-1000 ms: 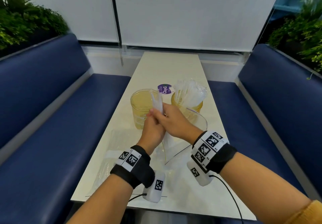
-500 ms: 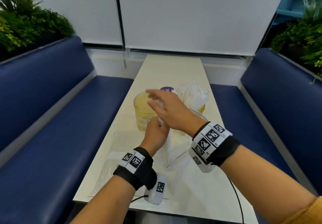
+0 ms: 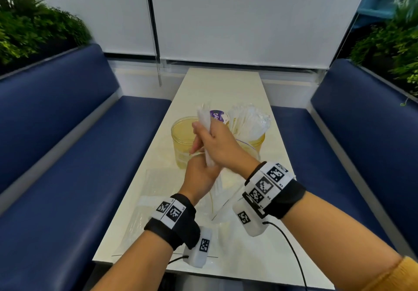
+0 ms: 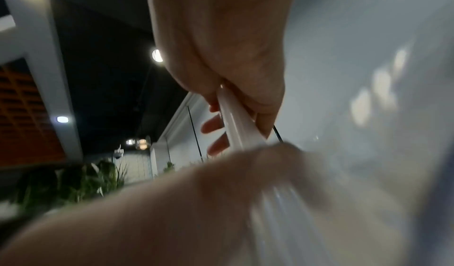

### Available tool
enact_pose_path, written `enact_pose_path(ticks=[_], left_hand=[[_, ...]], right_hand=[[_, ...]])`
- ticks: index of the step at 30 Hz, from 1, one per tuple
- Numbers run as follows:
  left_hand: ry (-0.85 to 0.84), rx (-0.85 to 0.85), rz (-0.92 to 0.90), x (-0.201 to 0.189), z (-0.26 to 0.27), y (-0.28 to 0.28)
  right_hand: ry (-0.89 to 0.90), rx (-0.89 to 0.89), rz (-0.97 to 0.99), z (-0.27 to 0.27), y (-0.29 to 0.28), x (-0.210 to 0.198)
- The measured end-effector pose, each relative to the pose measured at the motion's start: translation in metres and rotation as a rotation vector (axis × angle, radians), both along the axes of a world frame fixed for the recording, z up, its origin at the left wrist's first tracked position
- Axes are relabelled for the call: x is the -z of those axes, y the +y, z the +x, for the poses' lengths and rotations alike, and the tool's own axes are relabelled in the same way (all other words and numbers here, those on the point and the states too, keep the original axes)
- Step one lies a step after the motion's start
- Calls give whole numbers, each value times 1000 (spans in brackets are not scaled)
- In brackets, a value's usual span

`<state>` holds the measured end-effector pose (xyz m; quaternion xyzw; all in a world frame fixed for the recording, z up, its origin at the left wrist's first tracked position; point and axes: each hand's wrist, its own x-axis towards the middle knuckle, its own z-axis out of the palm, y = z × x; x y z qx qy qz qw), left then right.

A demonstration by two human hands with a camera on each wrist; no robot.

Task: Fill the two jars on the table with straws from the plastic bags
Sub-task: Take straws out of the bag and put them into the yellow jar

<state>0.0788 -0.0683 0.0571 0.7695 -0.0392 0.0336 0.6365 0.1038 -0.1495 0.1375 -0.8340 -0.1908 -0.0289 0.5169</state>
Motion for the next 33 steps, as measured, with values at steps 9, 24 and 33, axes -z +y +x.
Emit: enact_pose_path(ticks=[9,24,33], left_hand=[[68,-96,111,16,-4,16],[64,-126,104,0,8,26],[69,-141,96,-3,11,29]], right_hand=[[-102,26,476,55,-40,-107],[-61,449,-30,155,-82,16],[-215,537,44,143,-93,21]])
